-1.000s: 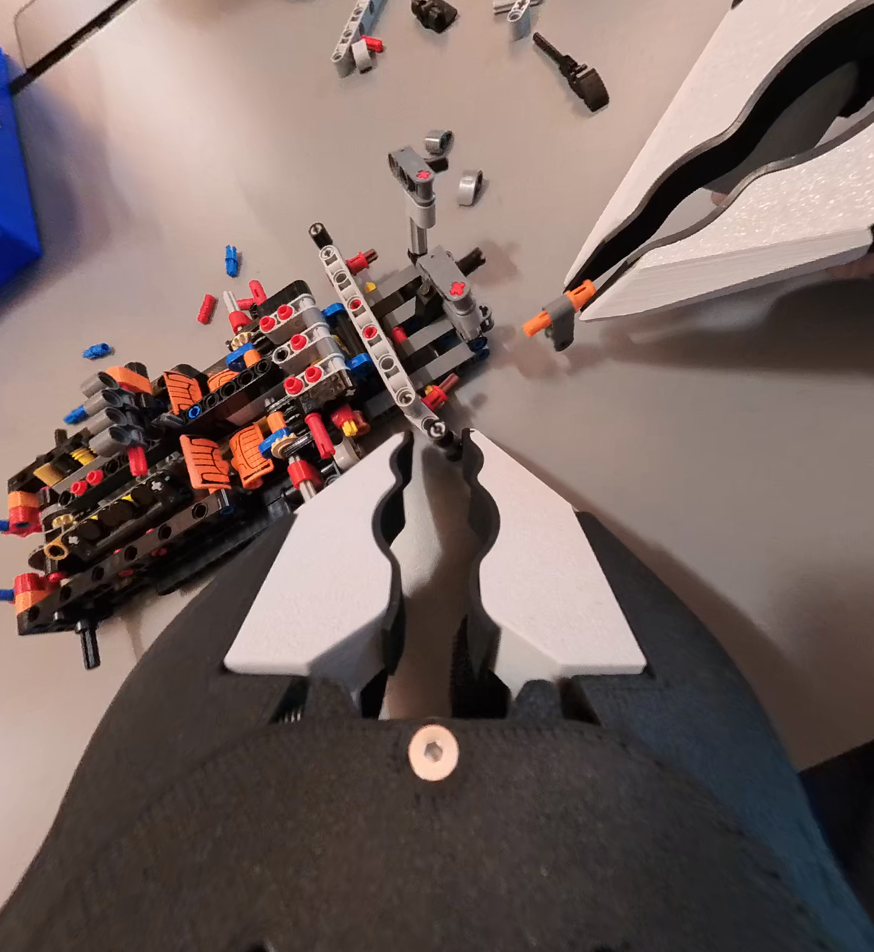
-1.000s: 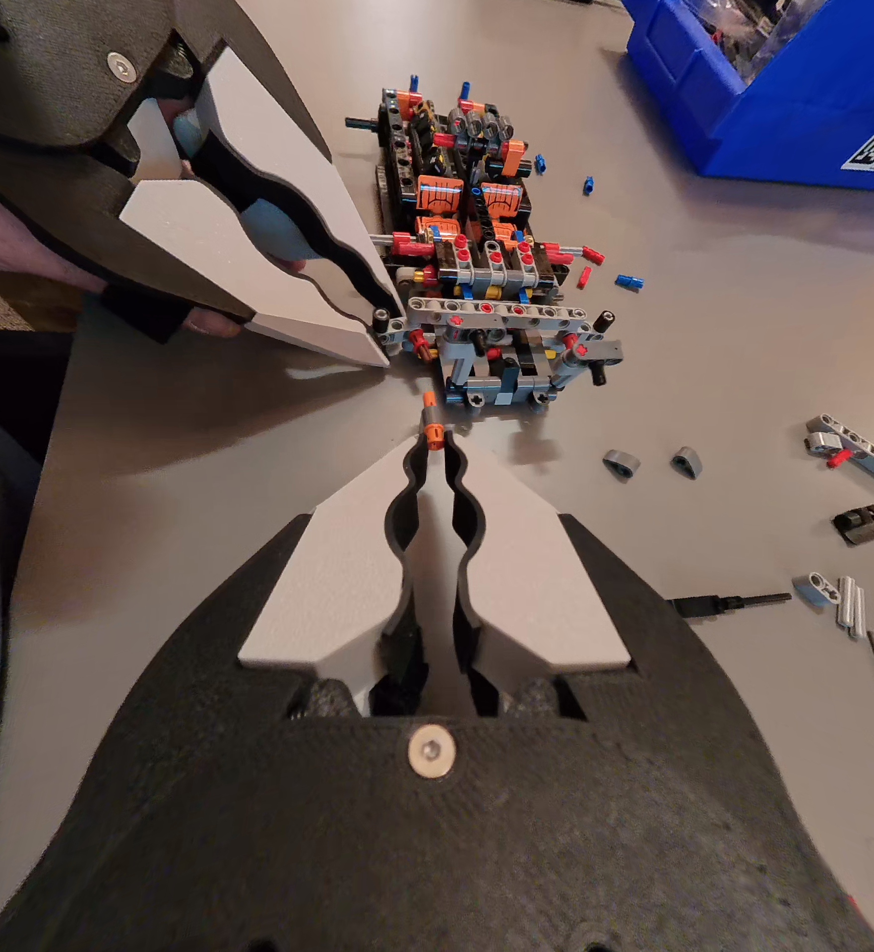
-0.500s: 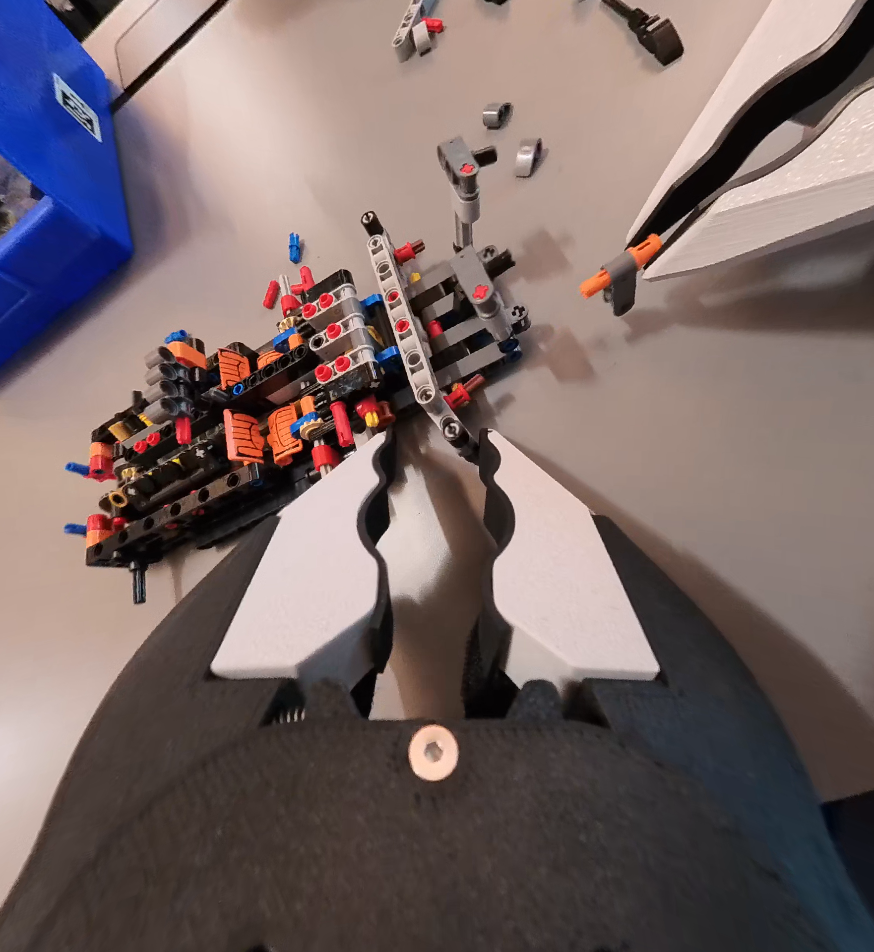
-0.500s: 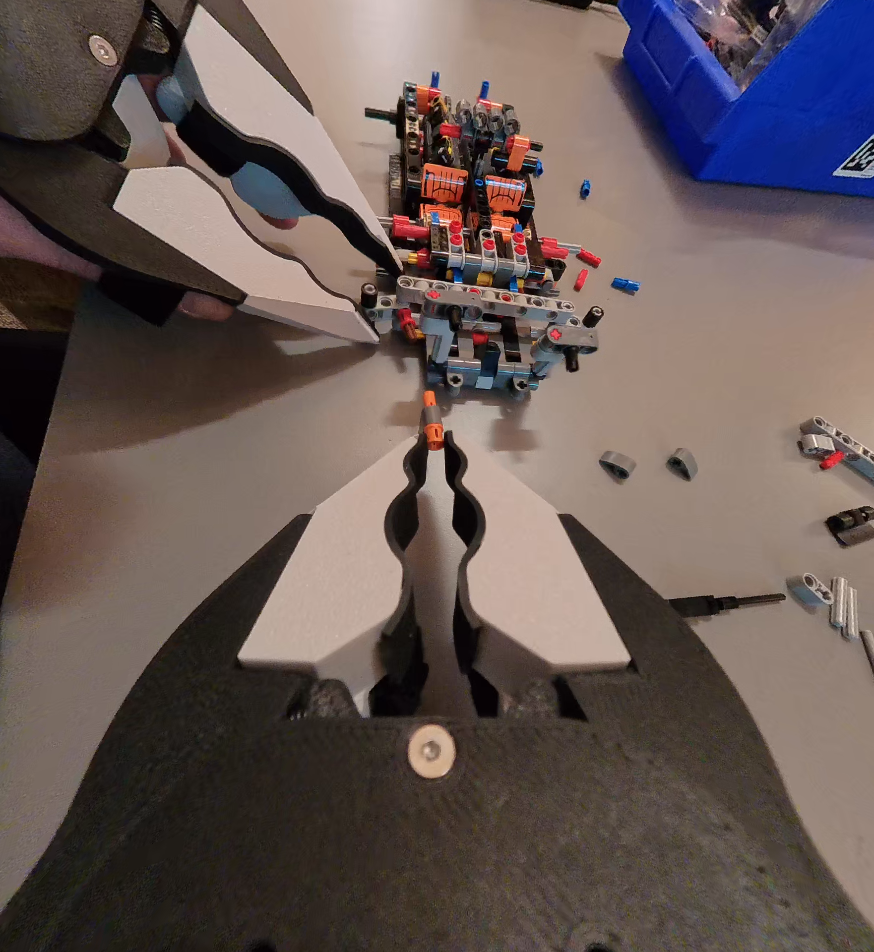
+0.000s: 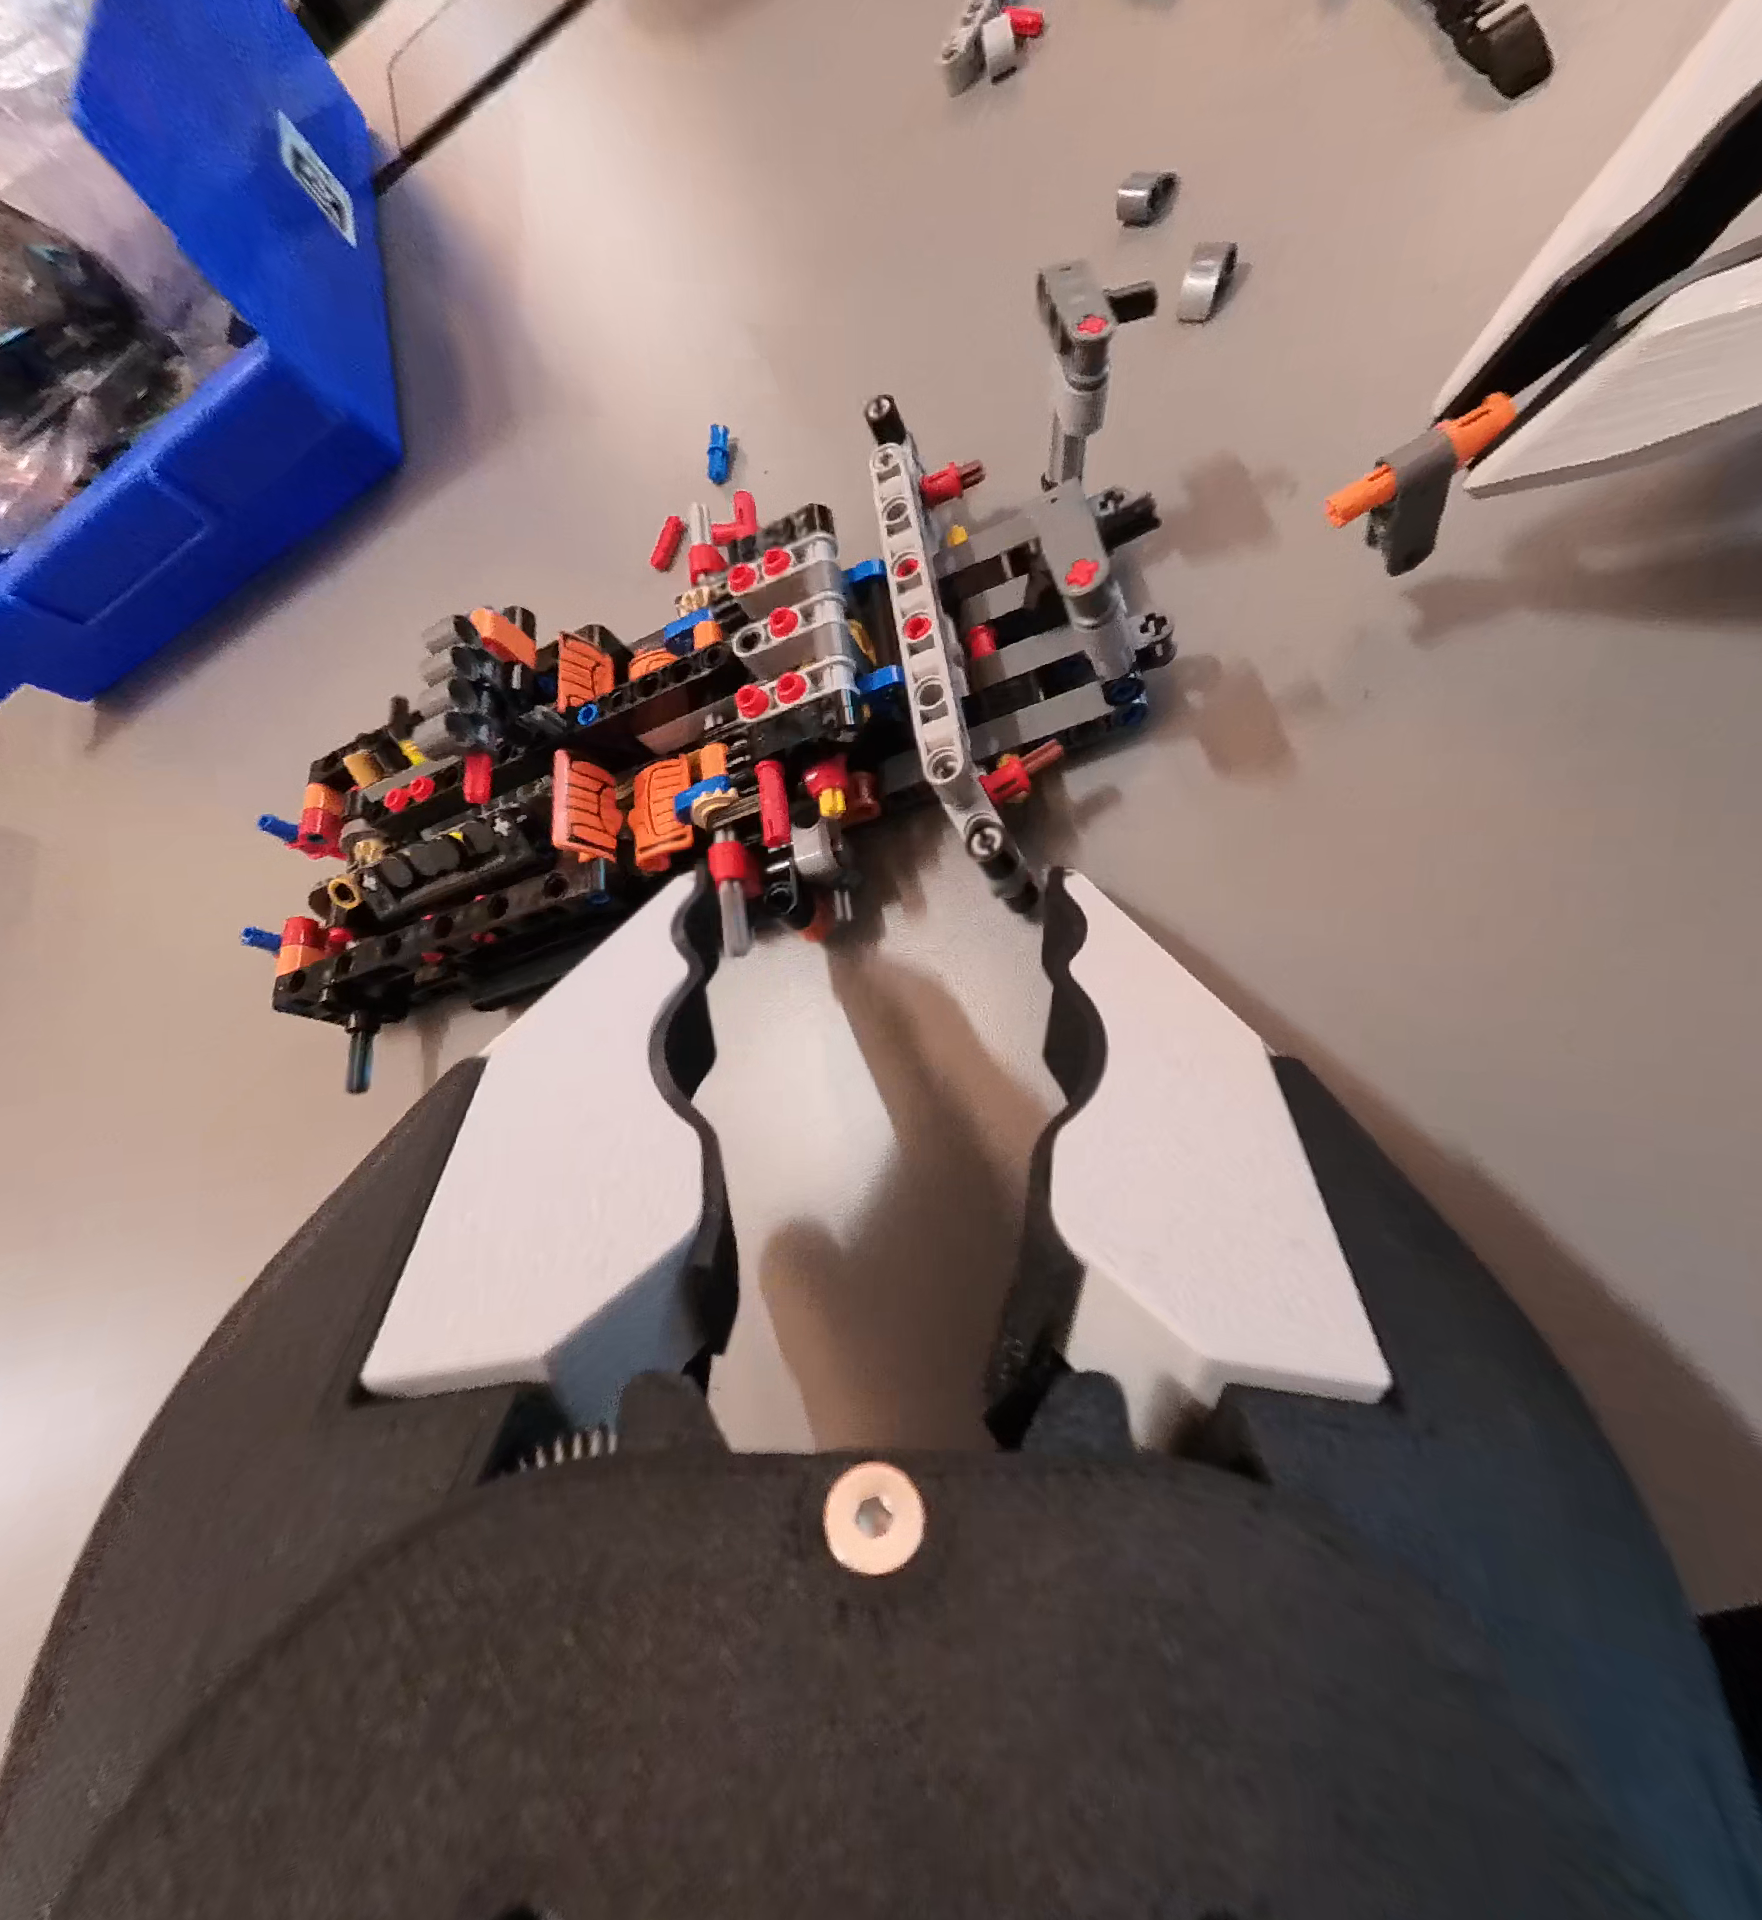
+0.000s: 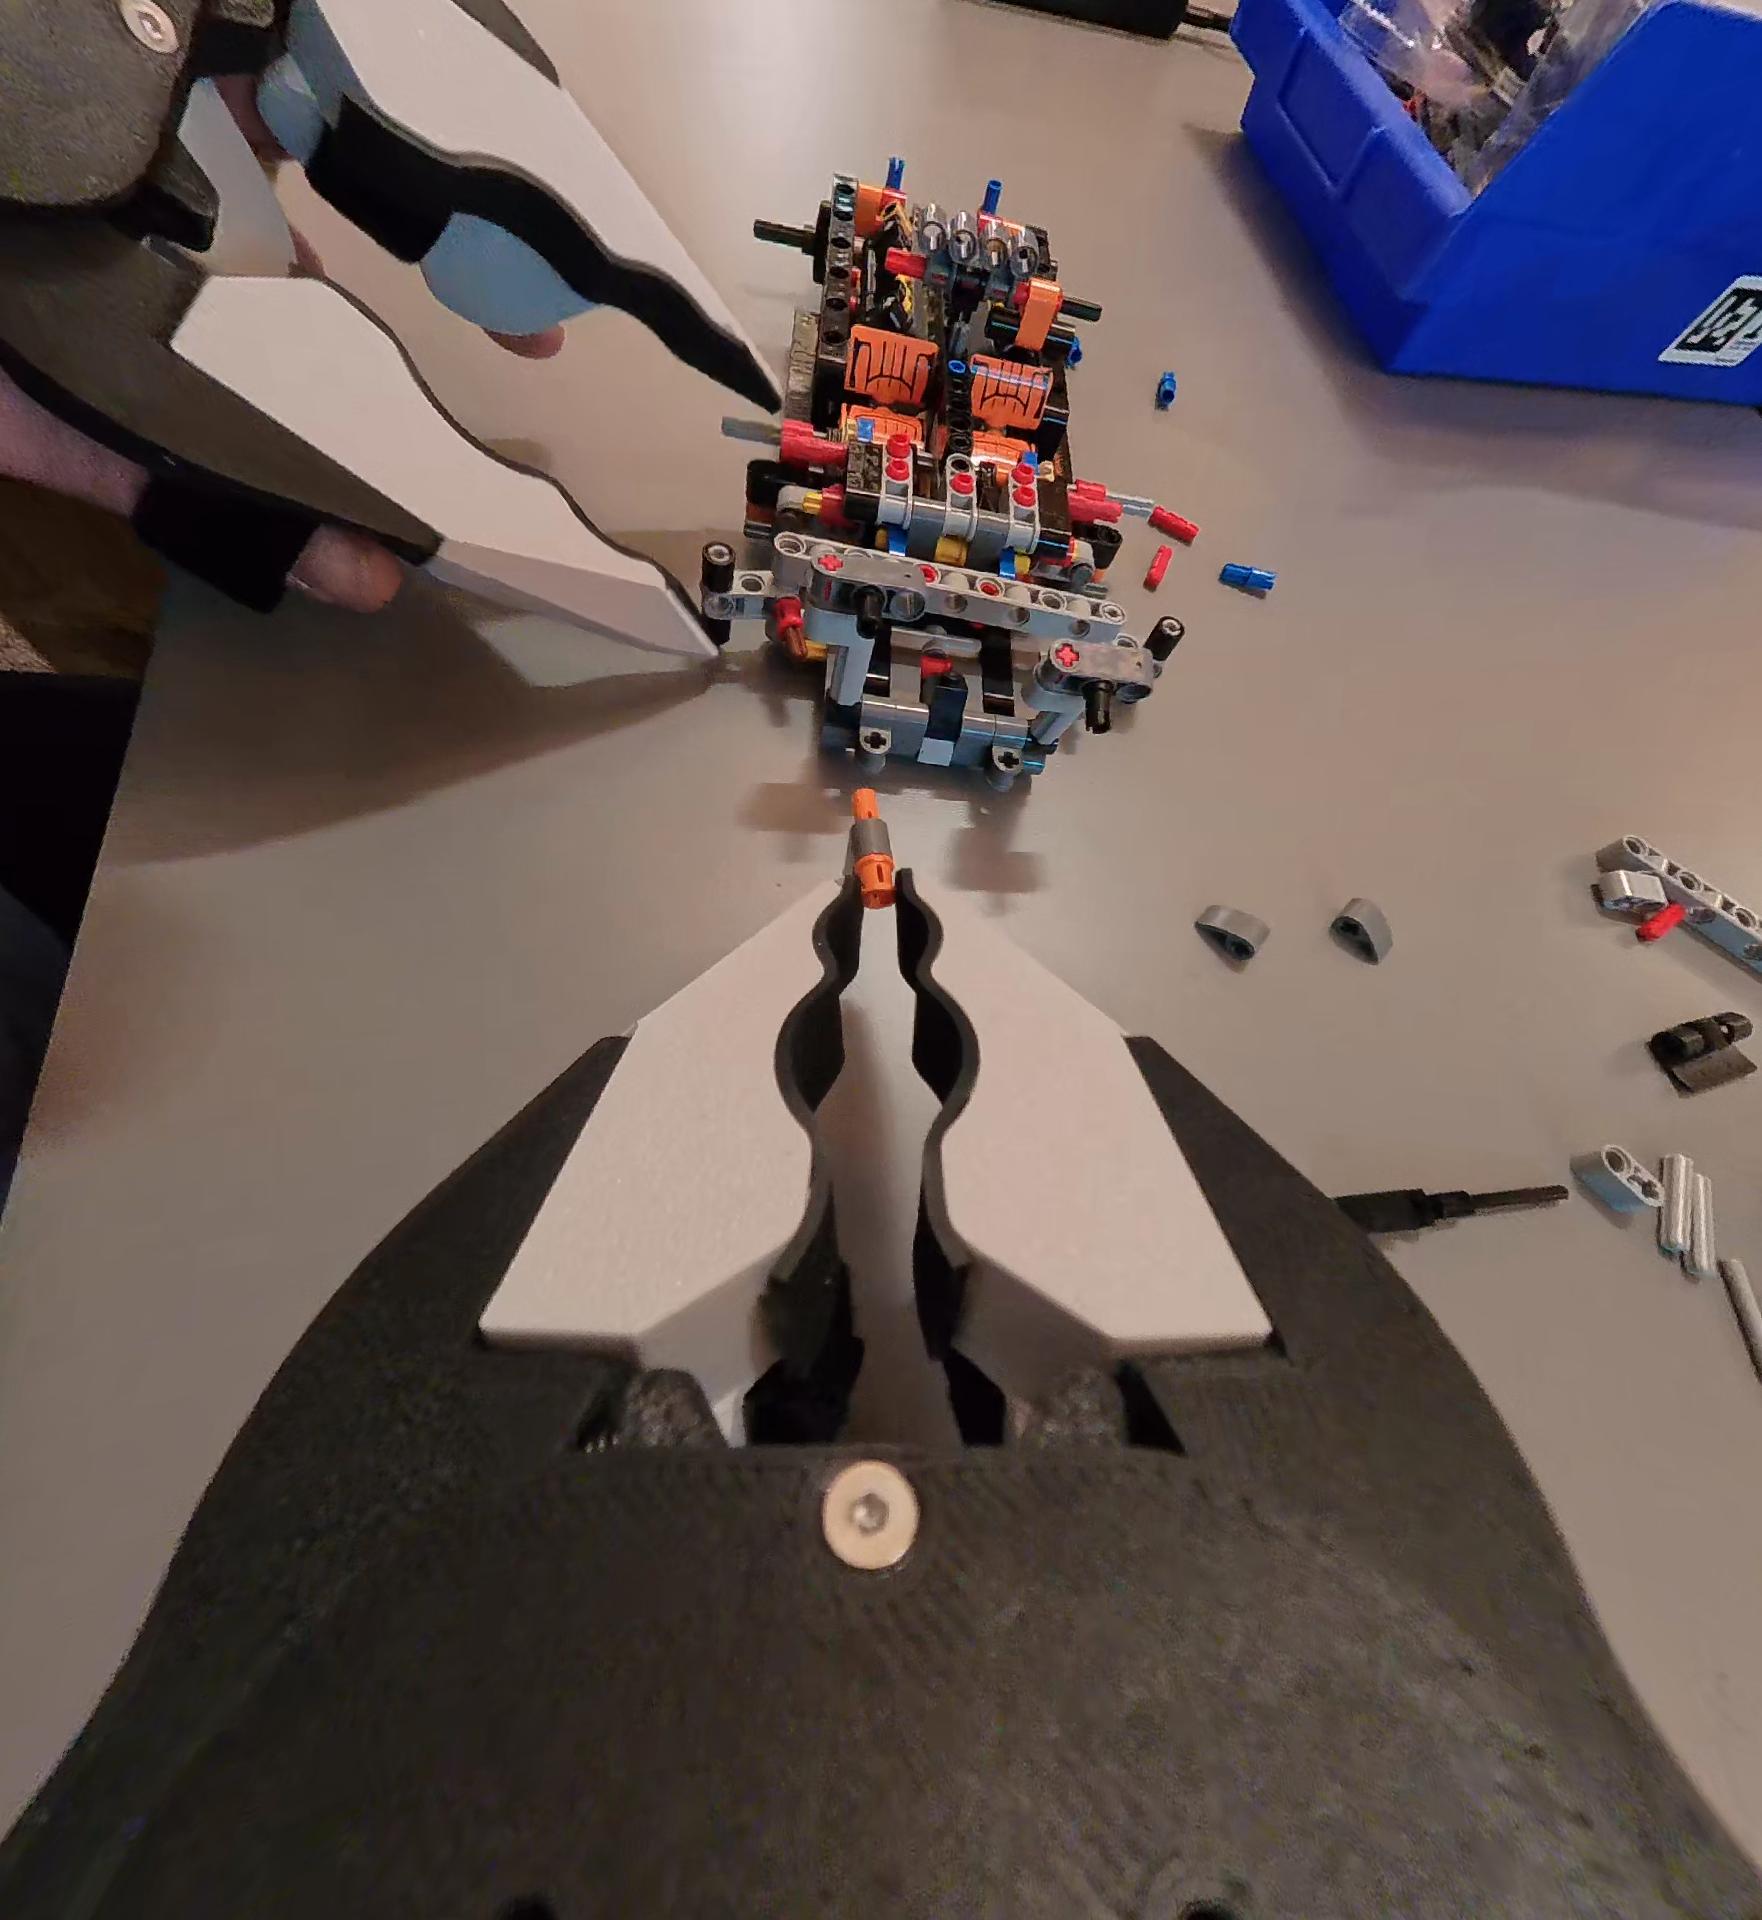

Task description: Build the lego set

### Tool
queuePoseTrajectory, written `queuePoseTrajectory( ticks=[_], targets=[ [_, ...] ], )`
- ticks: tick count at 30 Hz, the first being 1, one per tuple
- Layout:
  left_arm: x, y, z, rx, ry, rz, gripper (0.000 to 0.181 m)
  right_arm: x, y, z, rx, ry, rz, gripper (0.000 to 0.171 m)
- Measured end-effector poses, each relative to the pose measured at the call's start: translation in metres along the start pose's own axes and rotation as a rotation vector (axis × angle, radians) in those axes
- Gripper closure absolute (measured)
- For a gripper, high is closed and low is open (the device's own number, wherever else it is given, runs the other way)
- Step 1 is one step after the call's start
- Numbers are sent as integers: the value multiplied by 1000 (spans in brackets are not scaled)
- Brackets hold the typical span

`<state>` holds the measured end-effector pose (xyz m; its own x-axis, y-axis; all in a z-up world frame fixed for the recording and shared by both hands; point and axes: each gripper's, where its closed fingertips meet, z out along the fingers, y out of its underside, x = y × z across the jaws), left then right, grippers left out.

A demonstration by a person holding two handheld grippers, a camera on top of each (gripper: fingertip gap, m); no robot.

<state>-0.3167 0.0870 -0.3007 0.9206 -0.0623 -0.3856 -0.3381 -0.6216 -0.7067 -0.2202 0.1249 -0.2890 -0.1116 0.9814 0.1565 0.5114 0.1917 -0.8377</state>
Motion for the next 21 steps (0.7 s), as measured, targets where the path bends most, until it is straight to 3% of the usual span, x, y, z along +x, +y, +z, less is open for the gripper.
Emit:
queuePoseTrajectory(
  ticks=[8, 21],
  targets=[
    [-5, -1, 1, 23, 7, 32, 113, 4, -1, -1, 14, 14, 12, 167],
    [-4, 4, 9, 3, 149, 17, 125, 4, 1, 2, -11, 20, -2, 167]
  ],
)
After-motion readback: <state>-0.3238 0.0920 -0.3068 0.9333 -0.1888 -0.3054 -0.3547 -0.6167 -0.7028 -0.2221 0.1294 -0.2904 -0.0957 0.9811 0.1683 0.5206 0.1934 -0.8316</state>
